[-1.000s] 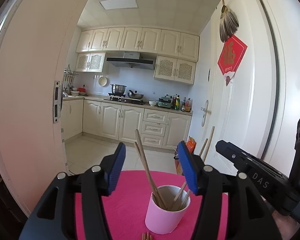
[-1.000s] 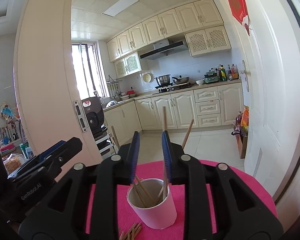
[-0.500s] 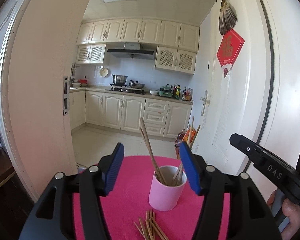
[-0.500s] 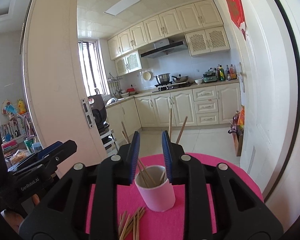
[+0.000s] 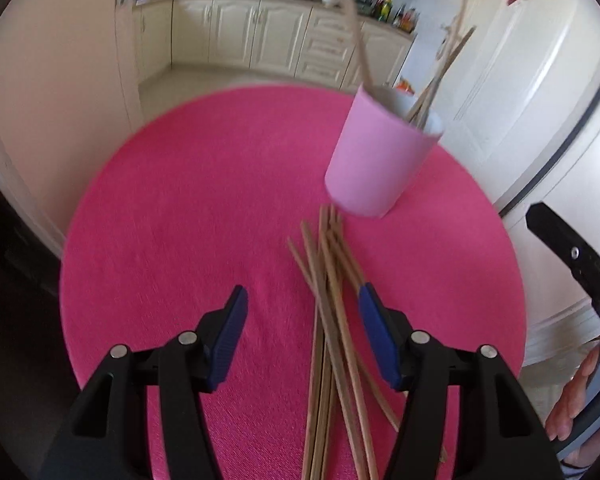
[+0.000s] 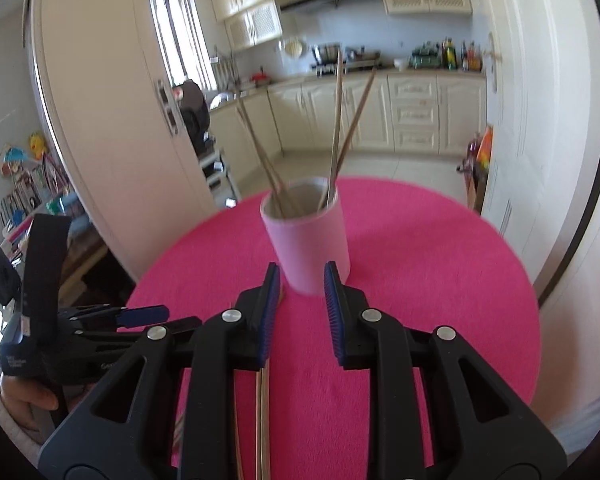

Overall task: Organize utensils
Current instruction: 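Lower both grippers to the remaining chopsticks and close on one each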

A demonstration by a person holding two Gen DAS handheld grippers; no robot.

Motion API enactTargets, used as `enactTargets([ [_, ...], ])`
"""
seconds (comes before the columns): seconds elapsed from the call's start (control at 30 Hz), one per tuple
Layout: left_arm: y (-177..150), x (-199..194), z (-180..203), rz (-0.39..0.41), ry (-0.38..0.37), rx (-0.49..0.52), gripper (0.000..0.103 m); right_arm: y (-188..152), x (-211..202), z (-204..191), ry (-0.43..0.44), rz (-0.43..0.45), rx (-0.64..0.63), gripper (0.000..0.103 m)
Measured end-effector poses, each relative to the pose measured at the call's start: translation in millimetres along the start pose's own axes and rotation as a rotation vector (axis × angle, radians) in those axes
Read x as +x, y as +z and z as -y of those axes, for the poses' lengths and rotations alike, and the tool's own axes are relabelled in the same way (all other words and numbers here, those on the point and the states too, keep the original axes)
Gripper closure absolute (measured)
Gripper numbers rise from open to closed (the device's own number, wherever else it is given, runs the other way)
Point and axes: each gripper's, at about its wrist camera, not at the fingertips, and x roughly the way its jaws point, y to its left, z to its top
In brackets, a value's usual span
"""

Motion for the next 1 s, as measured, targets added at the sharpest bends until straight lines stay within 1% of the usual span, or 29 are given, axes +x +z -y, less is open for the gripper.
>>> enactTargets([
  [0.07,-3.3,8.6,-3.9,-0.036,-0.013,-0.015,0.046,-7.4,10.1,-0.8,0.014,-0.064,0.007,0.079],
  [0.1,-4.5,11.5,-4.3,-0.048,-0.008,-0.012,0.049,-9.9,15.0,-0.8,0.023,-0.096,0.012,0.079],
  [0.13,-6.5,15.3,-3.3,-0.066,0.002,0.000,0.057,-11.4,19.3,-0.6,0.027,-0.126,0.016,0.079],
  [0.17,-8.8,19.1,-1.5,-0.082,0.001,0.008,0.060,-14.3,24.0,-0.6,0.033,-0.153,0.020,0.079],
  [0.23,-12.6,25.0,4.8,-0.107,0.002,0.013,0.064,-18.2,27.1,-1.1,0.037,-0.177,0.020,0.079],
  [0.3,-15.6,28.8,6.1,-0.116,0.022,0.022,0.066,-21.8,30.7,-2.6,0.042,-0.199,0.015,0.079],
  [0.4,-16.7,34.0,7.1,-0.128,0.022,0.020,0.067,-23.1,34.1,-2.6,0.052,-0.226,0.015,0.079],
  [0.5,-17.2,35.0,10.5,-0.123,0.035,0.034,0.068,-23.1,36.8,-4.2,0.052,-0.251,0.004,0.079],
  [0.57,-9.2,34.7,16.2,-0.131,0.027,0.031,0.087,-23.8,39.6,-5.1,0.057,-0.275,-0.001,0.079],
  [0.6,-8.6,35.9,15.7,-0.147,0.015,0.023,0.093,-23.7,41.3,-5.6,0.062,-0.289,-0.004,0.079],
  [0.67,-7.4,38.1,16.1,-0.148,0.002,0.011,0.094,-26.6,49.1,-9.4,0.080,-0.340,-0.014,0.079],
  [0.8,-9.5,33.9,10.6,-0.146,-0.019,-0.007,0.095,-33.6,61.5,-15.1,0.101,-0.412,-0.035,0.079],
  [0.9,-12.0,30.0,4.6,-0.142,-0.026,-0.017,0.095,-37.7,70.8,-18.4,0.096,-0.458,-0.048,0.079],
  [1.0,-11.5,25.2,-2.7,-0.131,-0.031,-0.024,0.095,-40.7,77.5,-20.7,0.103,-0.484,-0.047,0.080],
])
